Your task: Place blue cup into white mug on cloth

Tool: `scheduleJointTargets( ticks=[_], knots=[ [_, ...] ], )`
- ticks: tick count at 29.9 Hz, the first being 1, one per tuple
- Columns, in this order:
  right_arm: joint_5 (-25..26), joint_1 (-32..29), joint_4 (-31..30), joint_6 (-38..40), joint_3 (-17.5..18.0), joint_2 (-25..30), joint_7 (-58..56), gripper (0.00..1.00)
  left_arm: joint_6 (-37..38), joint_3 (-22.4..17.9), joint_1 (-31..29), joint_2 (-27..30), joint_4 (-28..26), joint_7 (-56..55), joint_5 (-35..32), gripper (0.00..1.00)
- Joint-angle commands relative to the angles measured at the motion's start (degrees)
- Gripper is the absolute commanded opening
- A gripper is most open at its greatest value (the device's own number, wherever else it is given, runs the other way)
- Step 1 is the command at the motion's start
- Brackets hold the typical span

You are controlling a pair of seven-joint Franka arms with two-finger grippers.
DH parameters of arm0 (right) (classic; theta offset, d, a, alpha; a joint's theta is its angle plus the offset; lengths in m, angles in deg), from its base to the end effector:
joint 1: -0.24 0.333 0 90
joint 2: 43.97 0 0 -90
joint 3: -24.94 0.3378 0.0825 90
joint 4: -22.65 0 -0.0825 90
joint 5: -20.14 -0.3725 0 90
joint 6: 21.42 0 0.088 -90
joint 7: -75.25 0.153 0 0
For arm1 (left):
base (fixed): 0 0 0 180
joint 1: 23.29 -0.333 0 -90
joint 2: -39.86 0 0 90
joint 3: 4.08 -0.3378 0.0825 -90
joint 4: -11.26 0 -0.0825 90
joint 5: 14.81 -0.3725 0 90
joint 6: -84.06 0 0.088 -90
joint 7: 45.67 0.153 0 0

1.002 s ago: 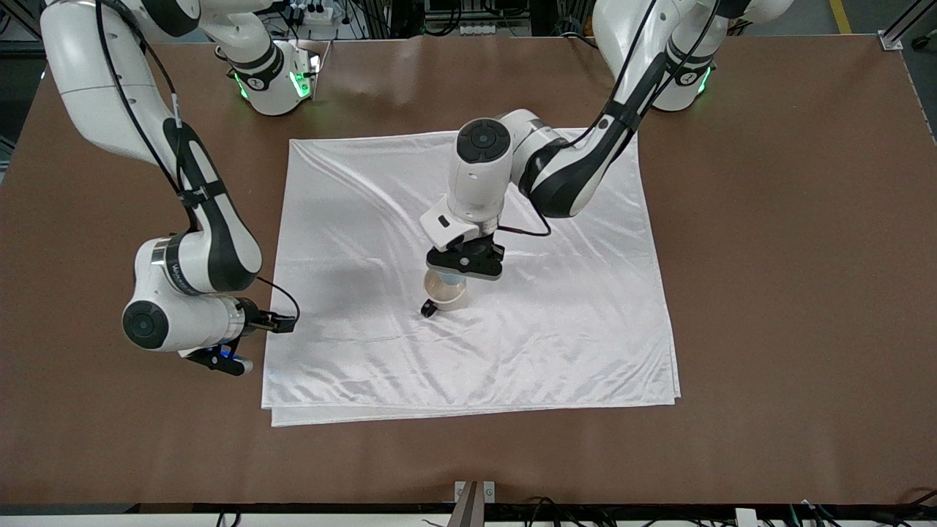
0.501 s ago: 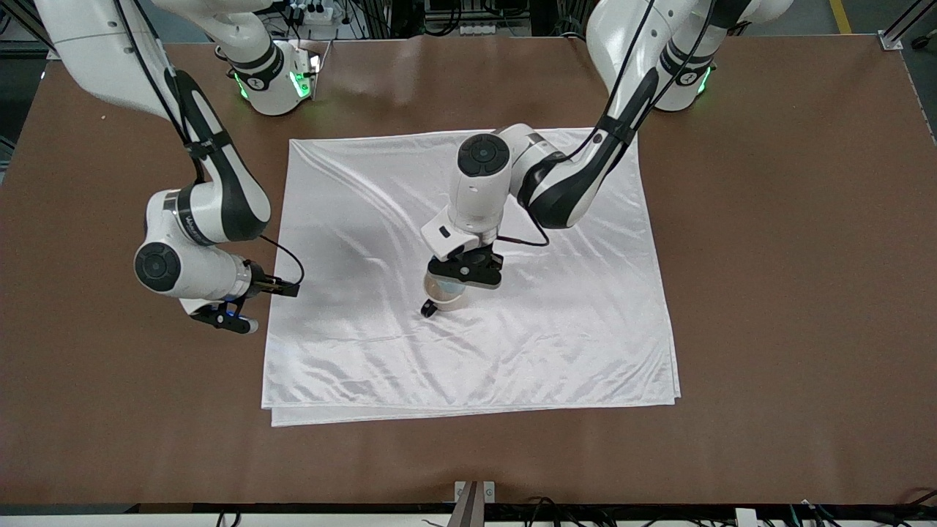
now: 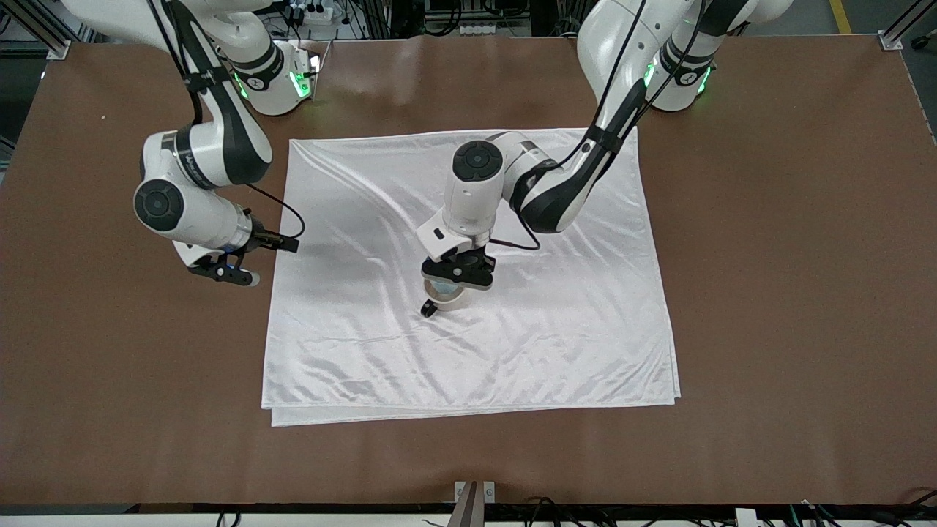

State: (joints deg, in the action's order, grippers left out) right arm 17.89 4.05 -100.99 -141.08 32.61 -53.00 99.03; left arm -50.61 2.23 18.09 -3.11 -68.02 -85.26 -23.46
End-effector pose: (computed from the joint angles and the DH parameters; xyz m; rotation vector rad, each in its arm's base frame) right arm 0.5047 0.1061 0.2938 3.0809 -0.3672 -0.3604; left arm 0.5357 -0.5518 0.2669 2.9940 -0.2973 0.2919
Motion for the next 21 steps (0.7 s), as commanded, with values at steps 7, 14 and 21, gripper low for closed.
scheduleJointTargets(
  ticks=[7, 14, 21],
  knots=[
    [0.76, 0.77, 3.39, 10.58, -0.02, 7.01, 0.66, 1.0, -1.38, -0.6, 0.72, -1.68, 1.58, -1.45, -1.45, 0.22],
    [0.93, -1.07, 9.11, 15.68, -0.38, 6.83, -3.3, 1.0, -1.38, -0.77, 1.07, -1.5, 1.58, -1.36, -1.54, 1.0],
    [0.93, -4.07, 15.26, 22.35, -0.38, 6.57, -7.61, 1.0, -1.3, -0.95, 0.72, 0.16, 1.5, -1.53, -1.54, 1.0]
  ],
)
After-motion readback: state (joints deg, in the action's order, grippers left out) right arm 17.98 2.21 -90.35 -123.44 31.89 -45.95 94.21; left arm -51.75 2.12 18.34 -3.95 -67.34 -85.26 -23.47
